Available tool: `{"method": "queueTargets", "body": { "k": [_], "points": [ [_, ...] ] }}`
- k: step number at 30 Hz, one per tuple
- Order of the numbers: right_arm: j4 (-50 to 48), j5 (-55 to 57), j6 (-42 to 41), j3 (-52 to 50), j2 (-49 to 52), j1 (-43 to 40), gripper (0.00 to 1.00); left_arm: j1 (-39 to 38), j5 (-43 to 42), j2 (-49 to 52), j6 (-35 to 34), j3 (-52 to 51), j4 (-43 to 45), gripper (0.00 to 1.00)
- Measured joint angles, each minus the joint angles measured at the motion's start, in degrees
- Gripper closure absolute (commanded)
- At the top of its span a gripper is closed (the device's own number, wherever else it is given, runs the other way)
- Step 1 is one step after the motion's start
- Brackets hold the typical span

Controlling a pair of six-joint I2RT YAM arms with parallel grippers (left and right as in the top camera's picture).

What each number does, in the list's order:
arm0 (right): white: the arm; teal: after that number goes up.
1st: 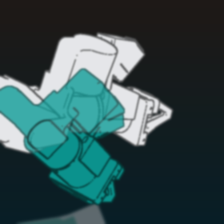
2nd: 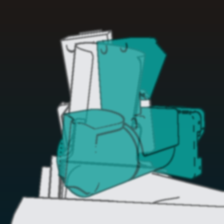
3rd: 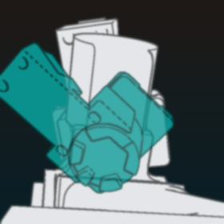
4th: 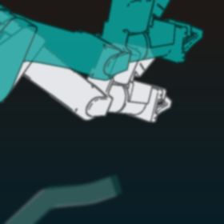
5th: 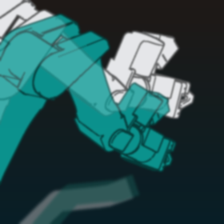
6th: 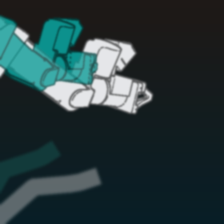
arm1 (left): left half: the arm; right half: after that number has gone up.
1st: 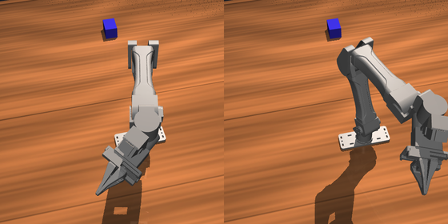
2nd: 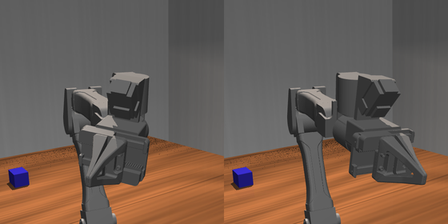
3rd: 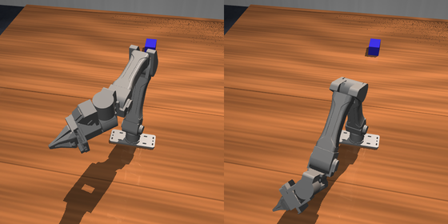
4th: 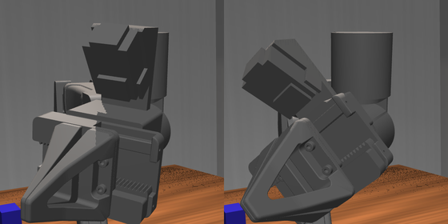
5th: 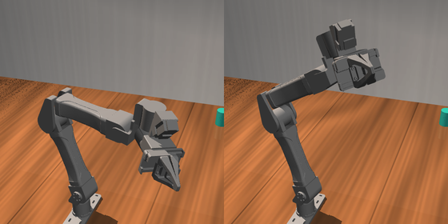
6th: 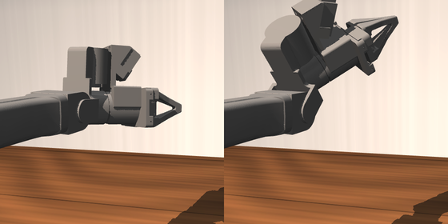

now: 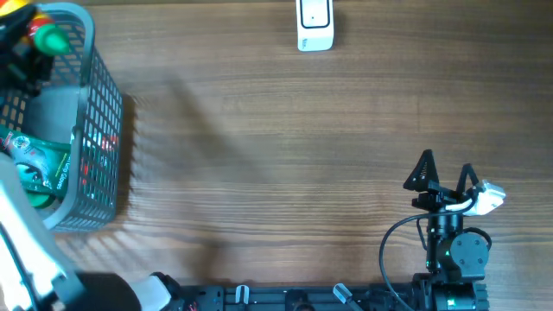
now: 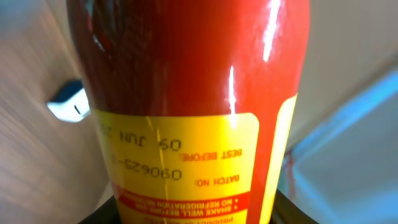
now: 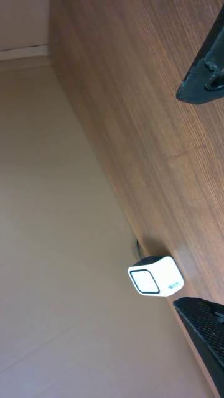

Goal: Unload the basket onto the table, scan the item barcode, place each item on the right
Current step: 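Lift the sauce bottle out of the basket with the left gripper, then place the sauce bottle on the table center and release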

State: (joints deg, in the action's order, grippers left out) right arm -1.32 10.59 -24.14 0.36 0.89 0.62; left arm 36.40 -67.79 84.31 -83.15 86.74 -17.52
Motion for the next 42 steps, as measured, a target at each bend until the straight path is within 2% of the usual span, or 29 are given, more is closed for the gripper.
{"method": "queueTargets", "body": {
  "k": [4, 5, 6, 10, 12, 15, 17, 21, 25, 33, 37, 39, 40, 42],
  "points": [
    [0.0, 0.0, 0.0, 0.0, 0.0, 0.0, 0.00, -14.0, 3.4, -4.8, 5.3, 0.1, -2.7, 0.61],
    [0.0, 0.0, 0.0, 0.0, 0.0, 0.0, 0.00, -15.3, 3.8, -5.0, 6.9, 0.1, -3.4, 0.61],
    [0.0, 0.0, 0.0, 0.0, 0.0, 0.0, 0.00, -22.0, 5.9, -5.5, 9.4, 0.4, -7.6, 0.61],
    [0.0, 0.0, 0.0, 0.0, 0.0, 0.0, 0.00, -39.0, 22.4, -5.5, 20.0, 0.2, -26.3, 0.60],
    [0.0, 0.0, 0.0, 0.0, 0.0, 0.0, 0.00, -47.5, 35.4, -5.4, 22.9, 0.1, -34.8, 0.60],
    [0.0, 0.0, 0.0, 0.0, 0.0, 0.0, 0.00, -56.4, 47.5, -5.1, 24.4, 0.1, -41.2, 0.60],
    [0.0, 0.0, 0.0, 0.0, 0.0, 0.0, 0.00, -60.2, 52.5, -4.4, 24.9, 0.0, -43.0, 0.60],
    [0.0, 0.0, 0.0, 0.0, 0.0, 0.0, 0.00, -67.3, 64.0, -0.1, 25.7, -1.0, -42.9, 0.60],
    [0.0, 0.0, 0.0, 0.0, 0.0, 0.0, 0.00, -72.3, 70.0, 8.5, 26.0, -3.1, -38.3, 0.61],
    [0.0, 0.0, 0.0, 0.0, 0.0, 0.0, 0.00, -80.8, 72.8, 28.0, 26.1, -4.0, -29.6, 0.59],
    [0.0, 0.0, 0.0, 0.0, 0.0, 0.0, 0.00, -85.4, 73.3, 31.8, 26.3, -4.2, -26.9, 0.48],
    [0.0, 0.0, 0.0, 0.0, 0.0, 0.0, 0.00, -87.8, 74.1, 32.2, 26.3, -4.2, -26.6, 0.14],
    [0.0, 0.0, 0.0, 0.0, 0.0, 0.0, 0.00, -88.4, 74.6, 32.2, 26.3, -4.2, -26.6, 0.01],
    [0.0, 0.0, 0.0, 0.0, 0.0, 0.0, 0.00, -88.6, 75.6, 32.2, 26.1, -4.2, -27.2, 0.00]
  ]
}}
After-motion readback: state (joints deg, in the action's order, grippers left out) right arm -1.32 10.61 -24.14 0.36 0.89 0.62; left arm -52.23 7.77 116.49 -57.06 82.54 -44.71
